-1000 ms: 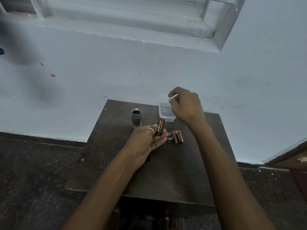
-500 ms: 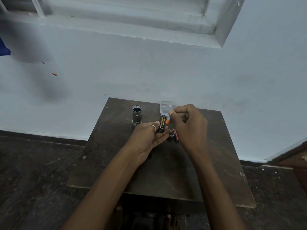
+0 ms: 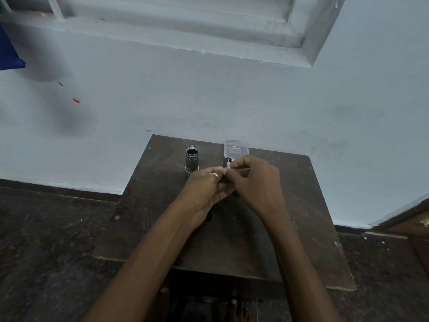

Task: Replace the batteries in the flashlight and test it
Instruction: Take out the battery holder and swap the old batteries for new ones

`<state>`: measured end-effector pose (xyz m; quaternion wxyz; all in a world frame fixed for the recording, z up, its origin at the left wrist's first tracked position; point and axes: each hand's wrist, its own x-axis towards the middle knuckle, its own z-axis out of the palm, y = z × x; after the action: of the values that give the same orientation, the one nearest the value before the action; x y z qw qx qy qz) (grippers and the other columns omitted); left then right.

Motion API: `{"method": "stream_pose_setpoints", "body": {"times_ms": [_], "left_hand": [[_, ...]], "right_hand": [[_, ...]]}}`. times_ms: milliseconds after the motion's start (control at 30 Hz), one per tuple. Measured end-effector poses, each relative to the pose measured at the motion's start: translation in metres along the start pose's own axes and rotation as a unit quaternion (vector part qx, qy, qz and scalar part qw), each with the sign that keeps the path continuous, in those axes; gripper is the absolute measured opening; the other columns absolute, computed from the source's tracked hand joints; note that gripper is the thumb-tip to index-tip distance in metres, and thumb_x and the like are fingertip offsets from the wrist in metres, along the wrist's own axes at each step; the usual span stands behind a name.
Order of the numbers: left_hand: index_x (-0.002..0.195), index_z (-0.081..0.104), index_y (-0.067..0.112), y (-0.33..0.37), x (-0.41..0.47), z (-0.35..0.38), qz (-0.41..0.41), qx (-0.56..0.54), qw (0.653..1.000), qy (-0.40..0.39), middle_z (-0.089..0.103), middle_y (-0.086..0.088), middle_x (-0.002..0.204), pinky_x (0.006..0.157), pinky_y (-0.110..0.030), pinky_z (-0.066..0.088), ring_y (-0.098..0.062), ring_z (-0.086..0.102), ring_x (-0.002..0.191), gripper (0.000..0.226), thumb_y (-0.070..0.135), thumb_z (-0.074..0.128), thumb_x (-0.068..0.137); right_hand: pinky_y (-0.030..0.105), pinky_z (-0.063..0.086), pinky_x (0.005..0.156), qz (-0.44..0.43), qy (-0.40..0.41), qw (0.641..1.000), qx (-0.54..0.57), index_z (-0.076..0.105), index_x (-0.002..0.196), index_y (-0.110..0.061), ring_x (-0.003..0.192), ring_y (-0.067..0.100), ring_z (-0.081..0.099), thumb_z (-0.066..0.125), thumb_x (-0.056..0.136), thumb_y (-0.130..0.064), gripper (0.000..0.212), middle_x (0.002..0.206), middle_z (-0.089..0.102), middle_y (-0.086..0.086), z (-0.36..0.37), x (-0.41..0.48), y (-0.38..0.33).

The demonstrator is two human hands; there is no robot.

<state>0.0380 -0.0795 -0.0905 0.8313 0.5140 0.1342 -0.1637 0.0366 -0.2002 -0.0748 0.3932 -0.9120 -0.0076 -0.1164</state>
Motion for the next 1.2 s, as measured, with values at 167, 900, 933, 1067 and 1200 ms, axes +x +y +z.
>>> {"method": "stream_pose_setpoints", "body": {"times_ms": [167,900,933,1067,1200], "left_hand": [[0.109,0.065,0.001,0.001,0.000,-0.001,-0.001,0.000,1.000,0.005,0.076,-0.006,0.086,0.076,-0.027,0.061,-0.010,0.073,0.073,0.026,0.008,0.040,0.104],[0.100,0.071,-0.003,0.000,-0.001,0.002,0.020,0.028,0.999,0.007,0.073,-0.009,0.085,0.070,-0.024,0.060,-0.011,0.069,0.074,0.017,0.008,0.059,0.096],[0.104,0.070,-0.004,0.000,-0.001,0.002,0.017,0.025,1.000,0.001,0.073,-0.012,0.090,0.072,-0.025,0.060,-0.013,0.069,0.078,0.018,0.008,0.059,0.096],[0.111,0.068,-0.002,0.001,-0.004,0.002,0.018,0.020,0.999,-0.029,0.076,-0.014,0.104,0.074,-0.024,0.059,-0.017,0.074,0.090,0.020,0.009,0.060,0.096],[0.110,0.072,0.011,0.000,-0.007,0.001,0.046,0.069,0.996,-0.027,0.078,-0.006,0.100,0.075,-0.023,0.059,-0.014,0.074,0.094,0.018,0.012,0.065,0.093]], "right_hand": [[0.017,0.051,0.078,-0.011,-0.099,0.995,0.002,0.075,0.106,-0.019,0.087,0.010,0.069,0.080,0.080,-0.016,0.026,0.092,0.073,-0.004,-0.008,0.001,0.002],[0.024,0.052,0.094,-0.031,-0.138,0.988,0.062,0.050,0.140,-0.018,0.112,0.007,0.062,0.076,0.083,-0.004,0.064,0.134,0.061,-0.005,-0.012,0.007,0.013],[0.027,0.053,0.095,-0.024,-0.143,0.987,0.075,0.051,0.140,-0.018,0.113,0.007,0.062,0.075,0.083,-0.003,0.064,0.134,0.061,-0.006,-0.014,0.007,0.014],[0.035,0.059,0.088,0.028,-0.159,0.973,0.163,0.062,0.124,-0.026,0.102,0.006,0.070,0.067,0.088,-0.006,0.041,0.114,0.073,-0.012,-0.020,0.008,0.020],[0.044,0.061,0.084,0.070,-0.108,0.971,0.201,0.071,0.104,-0.027,0.086,0.015,0.076,0.064,0.095,-0.022,0.013,0.090,0.078,-0.003,-0.020,0.007,0.019]]}}
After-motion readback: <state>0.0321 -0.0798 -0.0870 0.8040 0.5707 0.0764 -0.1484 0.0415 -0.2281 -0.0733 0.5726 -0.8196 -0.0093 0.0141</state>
